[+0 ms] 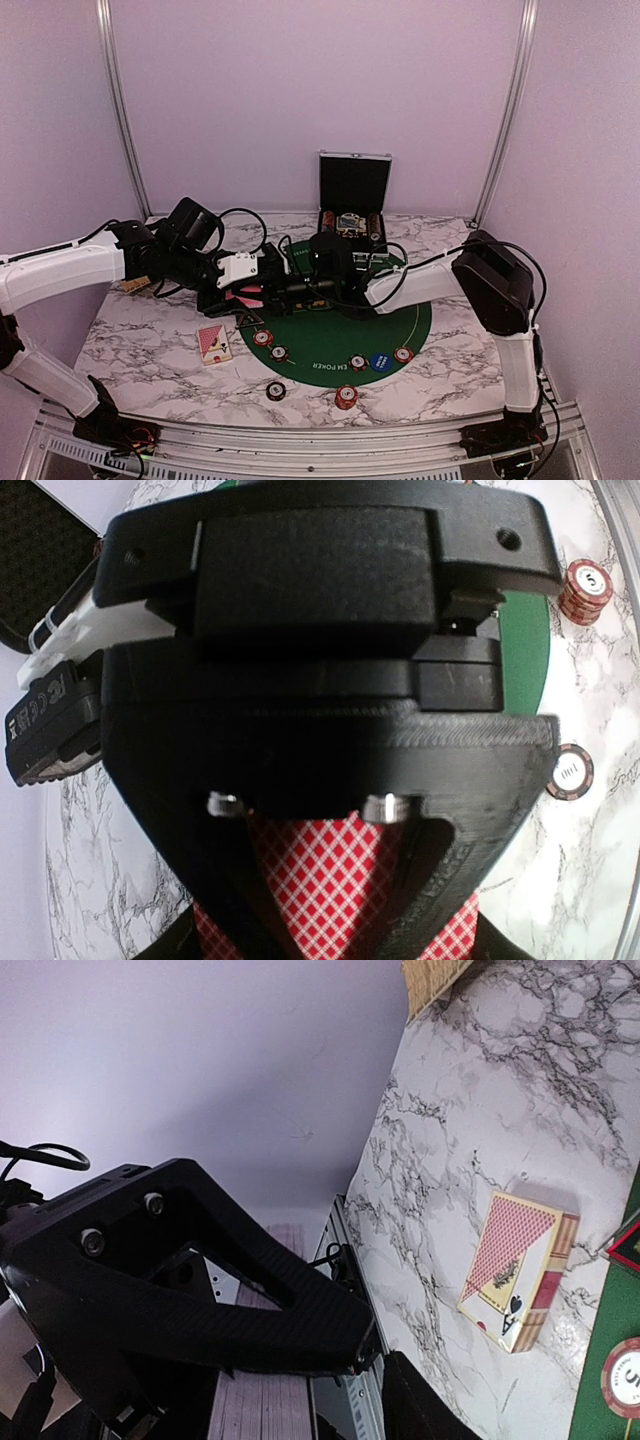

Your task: Distribute texas hold em gaming equipment

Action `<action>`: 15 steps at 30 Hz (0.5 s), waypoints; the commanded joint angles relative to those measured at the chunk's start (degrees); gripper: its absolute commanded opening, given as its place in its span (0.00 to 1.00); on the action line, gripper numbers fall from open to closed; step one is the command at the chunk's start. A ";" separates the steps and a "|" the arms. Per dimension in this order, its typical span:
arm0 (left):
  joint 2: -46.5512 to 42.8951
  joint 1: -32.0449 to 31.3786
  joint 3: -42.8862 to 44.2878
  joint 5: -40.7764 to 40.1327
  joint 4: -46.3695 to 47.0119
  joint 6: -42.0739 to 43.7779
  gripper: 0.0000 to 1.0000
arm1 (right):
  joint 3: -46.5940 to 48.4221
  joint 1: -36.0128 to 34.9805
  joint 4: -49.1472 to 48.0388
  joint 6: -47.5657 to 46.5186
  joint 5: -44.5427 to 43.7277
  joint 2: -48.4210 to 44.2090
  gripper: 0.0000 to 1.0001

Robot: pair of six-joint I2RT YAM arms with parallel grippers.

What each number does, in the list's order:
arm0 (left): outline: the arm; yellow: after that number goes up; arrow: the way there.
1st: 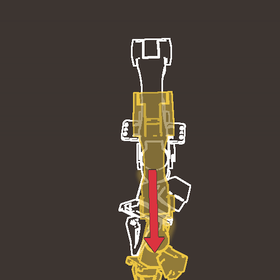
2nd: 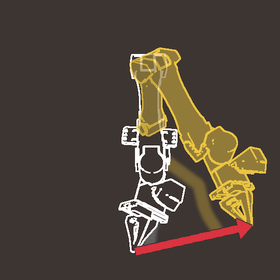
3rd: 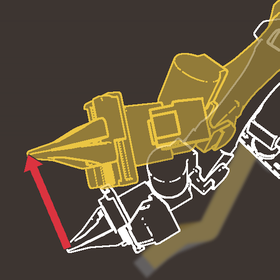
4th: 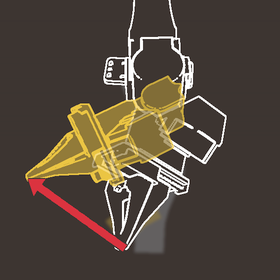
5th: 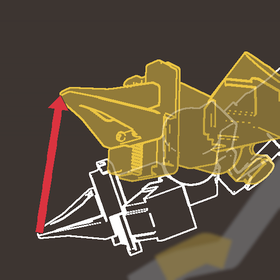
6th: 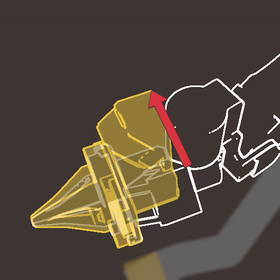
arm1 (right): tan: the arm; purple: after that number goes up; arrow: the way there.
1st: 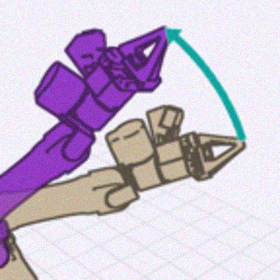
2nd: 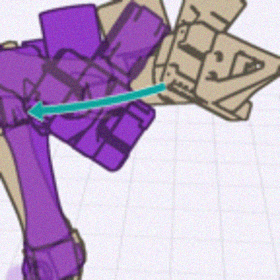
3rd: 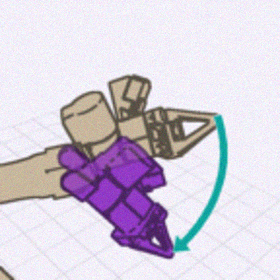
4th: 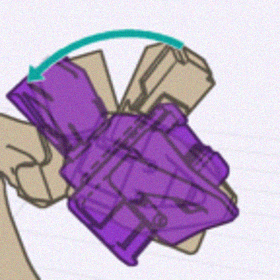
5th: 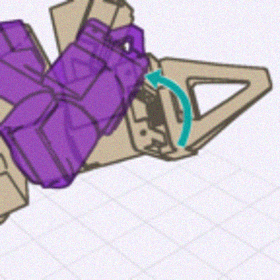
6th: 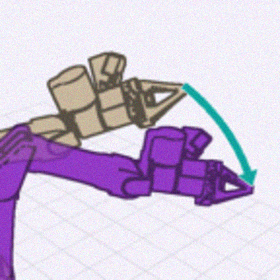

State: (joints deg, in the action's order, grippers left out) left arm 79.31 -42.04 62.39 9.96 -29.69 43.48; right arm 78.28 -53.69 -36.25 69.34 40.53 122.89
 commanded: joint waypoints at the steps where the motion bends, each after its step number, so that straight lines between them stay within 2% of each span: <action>1: -2.36 -0.10 0.28 0.54 0.71 -0.95 0.26 | 0.26 0.72 6.20 -3.06 -2.04 -2.16 0.47; 9: -3.49 0.02 -0.65 0.16 0.24 -1.45 0.25 | 0.93 0.85 11.40 -5.65 -3.71 -3.63 0.46; 15: -3.72 -0.02 -1.13 -0.30 0.02 -1.56 0.24 | 0.73 0.87 11.84 -5.82 -3.38 -4.53 0.39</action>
State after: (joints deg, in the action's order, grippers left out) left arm 78.28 -42.04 61.41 9.72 -29.82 42.52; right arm 78.28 -53.58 -28.73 64.84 39.11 119.98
